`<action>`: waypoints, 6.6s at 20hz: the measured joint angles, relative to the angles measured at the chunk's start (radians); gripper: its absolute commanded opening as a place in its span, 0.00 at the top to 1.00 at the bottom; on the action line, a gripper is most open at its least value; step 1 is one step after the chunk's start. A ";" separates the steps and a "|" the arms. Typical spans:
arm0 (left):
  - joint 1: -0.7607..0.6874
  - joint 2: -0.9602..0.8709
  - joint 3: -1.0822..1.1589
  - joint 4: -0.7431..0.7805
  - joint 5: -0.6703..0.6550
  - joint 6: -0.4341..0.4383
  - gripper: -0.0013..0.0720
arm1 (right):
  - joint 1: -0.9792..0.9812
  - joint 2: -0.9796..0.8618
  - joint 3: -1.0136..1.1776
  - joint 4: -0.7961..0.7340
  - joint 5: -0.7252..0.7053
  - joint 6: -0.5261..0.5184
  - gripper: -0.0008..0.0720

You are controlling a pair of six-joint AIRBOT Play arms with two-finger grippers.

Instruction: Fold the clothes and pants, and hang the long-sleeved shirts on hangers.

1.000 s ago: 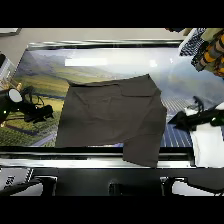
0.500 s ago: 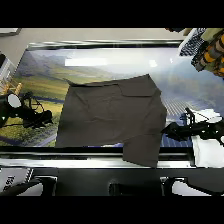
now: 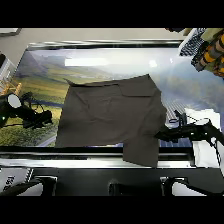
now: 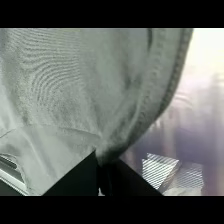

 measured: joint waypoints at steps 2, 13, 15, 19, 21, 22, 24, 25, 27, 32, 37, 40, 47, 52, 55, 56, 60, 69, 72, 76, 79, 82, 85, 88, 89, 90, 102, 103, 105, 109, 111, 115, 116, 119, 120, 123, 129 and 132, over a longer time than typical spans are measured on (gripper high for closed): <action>0.006 0.000 0.002 0.000 -0.002 0.001 0.44 | 0.010 0.001 -0.005 0.002 -0.009 0.000 0.95; 0.373 0.163 -0.380 -0.402 0.085 0.393 0.44 | 0.020 0.113 -0.011 0.032 -0.019 0.005 0.95; 0.430 0.164 -0.441 -0.503 0.087 0.482 0.44 | 0.020 0.121 -0.011 0.039 -0.010 0.005 0.95; 0.473 0.138 -0.500 -0.591 0.093 0.569 0.44 | 0.020 0.129 -0.011 0.047 0.005 0.005 0.95; 0.481 0.128 -0.511 -0.603 0.090 0.577 0.44 | 0.020 0.130 -0.011 0.051 0.008 0.005 0.95; 0.483 0.125 -0.515 -0.601 0.087 0.576 0.44 | 0.020 0.130 -0.011 0.052 0.010 0.005 0.95; 0.486 0.121 -0.519 -0.570 0.078 0.560 0.44 | 0.020 0.130 -0.011 0.059 0.015 0.005 0.95; 0.487 0.120 -0.520 -0.549 0.073 0.546 0.44 | 0.020 0.130 -0.011 0.063 0.017 0.005 0.95; 0.488 0.117 -0.522 -0.522 0.069 0.530 0.44 | 0.020 0.130 -0.011 0.066 0.021 0.004 0.95; 0.471 0.084 -0.524 -0.505 0.062 0.512 0.44 | 0.020 0.130 -0.011 0.073 0.026 0.004 0.95; 0.422 0.027 -0.524 -0.515 0.064 0.505 0.74 | 0.020 0.130 -0.011 0.082 0.028 0.004 0.95; 0.407 0.017 -0.523 -0.501 0.100 0.507 0.96 | 0.020 0.130 -0.011 0.093 0.035 0.003 0.95; 0.392 0.018 -0.444 -0.552 0.153 0.507 0.97 | 0.040 0.143 0.016 0.237 0.070 -0.063 0.95; 0.306 0.056 -0.209 -0.668 0.122 0.513 0.97 | 0.171 0.164 0.284 0.256 -0.003 -0.027 0.95; 0.266 0.080 0.051 -0.692 0.116 0.501 0.97 | 0.248 0.169 0.595 0.137 -0.042 0.058 0.95; 0.257 0.090 0.157 -0.699 0.104 0.493 0.97 | 0.266 0.172 0.701 0.092 -0.045 0.087 0.95; 0.244 0.150 0.557 -0.694 0.056 0.443 0.97 | 0.302 0.233 1.088 -0.053 -0.016 0.190 0.95; 0.241 0.466 0.920 -0.263 0.021 0.116 0.97 | 0.313 0.589 1.334 -0.275 -0.056 0.499 0.95; 0.241 0.497 0.922 -0.181 -0.004 0.077 0.96 | 0.314 0.615 1.341 -0.311 -0.048 0.604 0.95; 0.241 0.443 0.847 -0.175 -0.017 0.092 0.96 | 0.314 0.513 1.341 -0.329 0.099 0.690 0.95; 0.227 0.319 0.744 -0.236 -0.015 0.158 0.96 | 0.314 0.344 1.313 -0.336 0.215 0.710 0.95; 0.179 0.125 0.637 -0.266 0.032 0.242 0.96 | 0.314 0.129 1.257 -0.337 0.251 0.706 0.95; 0.122 -0.102 0.579 -0.277 0.137 0.301 0.96 | 0.314 -0.079 1.208 -0.341 0.181 0.678 0.95; 0.081 -0.294 0.558 -0.280 0.287 0.327 0.96 | 0.314 -0.261 1.186 -0.340 0.044 0.662 0.95; 0.071 -0.342 0.555 -0.285 0.346 0.331 0.96 | 0.314 -0.306 1.184 -0.340 -0.007 0.655 0.95; 0.064 -0.376 0.553 -0.285 0.386 0.333 0.96 | 0.314 -0.340 1.181 -0.340 -0.047 0.652 0.95; 0.043 -0.491 0.542 -0.283 0.161 0.307 0.96 | 0.314 -0.441 1.172 -0.421 0.161 0.618 0.95; 0.042 -0.493 0.537 -0.283 0.130 0.298 0.96 | 0.314 -0.444 1.170 -0.426 0.181 0.618 0.95; 0.040 -0.495 0.525 -0.284 0.077 0.268 0.96 | 0.314 -0.453 1.168 -0.433 0.213 0.618 0.95; 0.028 -0.497 0.492 -0.285 0.018 0.237 0.96 | 0.314 -0.477 1.167 -0.446 0.247 0.618 0.95; 0.019 -0.499 0.481 -0.286 0.010 0.235 0.96 | 0.314 -0.494 1.167 -0.448 0.258 0.618 0.94; 0.010 -0.502 0.472 -0.286 -0.004 0.226 0.25 | 0.314 -0.530 1.167 -0.452 0.296 0.618 0.62; 0.010 -0.501 0.472 -0.286 -0.007 0.225 0.24 | 0.314 -0.533 1.167 -0.452 0.311 0.615 0.57; 0.032 -0.473 0.475 -0.273 -0.043 0.225 0.24 | 0.306 -0.502 1.166 -0.466 0.375 0.560 0.42; 0.046 -0.454 0.474 -0.262 -0.060 0.225 0.24 | 0.292 -0.475 1.162 -0.468 0.389 0.541 0.42; 0.107 -0.346 0.416 -0.200 -0.114 0.235 0.24 | 0.213 -0.356 1.082 -0.422 0.412 0.471 0.42; 0.280 0.018 0.034 -0.183 -0.057 0.209 0.25 | -0.006 0.016 0.533 -0.323 0.370 0.348 0.42; 0.314 0.134 -0.109 -0.189 -0.017 0.205 0.25 | -0.051 0.141 0.287 -0.311 0.310 0.310 0.42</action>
